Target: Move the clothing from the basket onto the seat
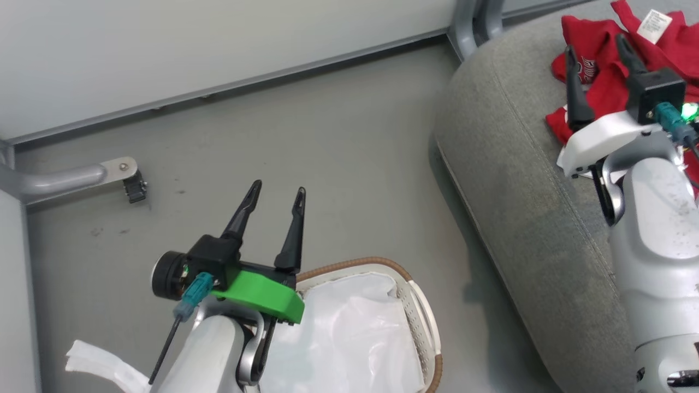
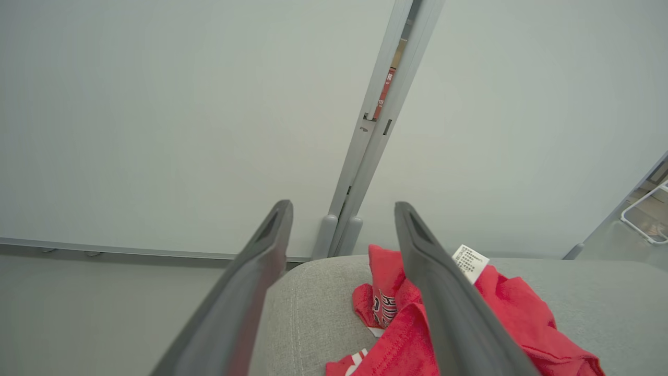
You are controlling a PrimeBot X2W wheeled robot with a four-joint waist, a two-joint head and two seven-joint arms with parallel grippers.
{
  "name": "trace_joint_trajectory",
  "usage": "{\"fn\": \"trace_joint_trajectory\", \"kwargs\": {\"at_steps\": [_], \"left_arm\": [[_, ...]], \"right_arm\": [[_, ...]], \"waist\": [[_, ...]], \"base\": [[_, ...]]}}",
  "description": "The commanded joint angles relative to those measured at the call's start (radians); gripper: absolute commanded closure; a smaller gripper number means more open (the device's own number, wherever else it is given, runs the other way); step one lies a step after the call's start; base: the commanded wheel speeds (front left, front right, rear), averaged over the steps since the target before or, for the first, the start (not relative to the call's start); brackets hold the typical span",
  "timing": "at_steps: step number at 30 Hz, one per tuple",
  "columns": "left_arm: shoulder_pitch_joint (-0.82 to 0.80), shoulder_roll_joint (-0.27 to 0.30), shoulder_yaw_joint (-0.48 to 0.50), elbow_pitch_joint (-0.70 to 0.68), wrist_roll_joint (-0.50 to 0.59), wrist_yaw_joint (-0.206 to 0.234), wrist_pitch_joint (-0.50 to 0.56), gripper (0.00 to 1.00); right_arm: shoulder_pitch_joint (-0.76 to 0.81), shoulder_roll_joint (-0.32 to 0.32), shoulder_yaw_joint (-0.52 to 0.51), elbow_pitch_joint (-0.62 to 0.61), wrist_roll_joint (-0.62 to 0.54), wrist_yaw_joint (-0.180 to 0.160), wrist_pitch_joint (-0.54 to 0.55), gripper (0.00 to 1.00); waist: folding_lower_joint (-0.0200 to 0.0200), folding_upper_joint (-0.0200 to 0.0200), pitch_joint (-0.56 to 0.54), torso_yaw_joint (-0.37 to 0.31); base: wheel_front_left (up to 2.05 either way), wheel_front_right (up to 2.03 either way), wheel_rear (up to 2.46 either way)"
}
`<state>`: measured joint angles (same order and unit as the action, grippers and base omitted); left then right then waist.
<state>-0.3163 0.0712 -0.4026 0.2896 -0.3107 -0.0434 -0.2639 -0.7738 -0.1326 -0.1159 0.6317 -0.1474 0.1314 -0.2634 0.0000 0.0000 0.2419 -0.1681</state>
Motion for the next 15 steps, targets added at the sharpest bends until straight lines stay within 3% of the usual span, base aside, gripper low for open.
{"fn": "trace_joint_trajectory", "kwargs": {"at_steps": [1,15], "left_arm": [[0.028,-0.006,0.026,-0.005,-0.011,0.009,0.0,0.0],[0.232,-0.017,0.225,-0.021,-0.007,0.009,0.0,0.0]], "right_arm": [[0.034,0.009,0.008,-0.012,0.022,-0.001,-0.002,0.0],[0.344,0.081,0.095,-0.143,0.204,-0.001,-0.002,0.0]], "waist": [[0.0,0.0,-0.091,0.089],[0.0,0.0,-0.227,0.181]], "base": [[0.0,0.0,0.0],[0.0,0.0,0.0]]}}
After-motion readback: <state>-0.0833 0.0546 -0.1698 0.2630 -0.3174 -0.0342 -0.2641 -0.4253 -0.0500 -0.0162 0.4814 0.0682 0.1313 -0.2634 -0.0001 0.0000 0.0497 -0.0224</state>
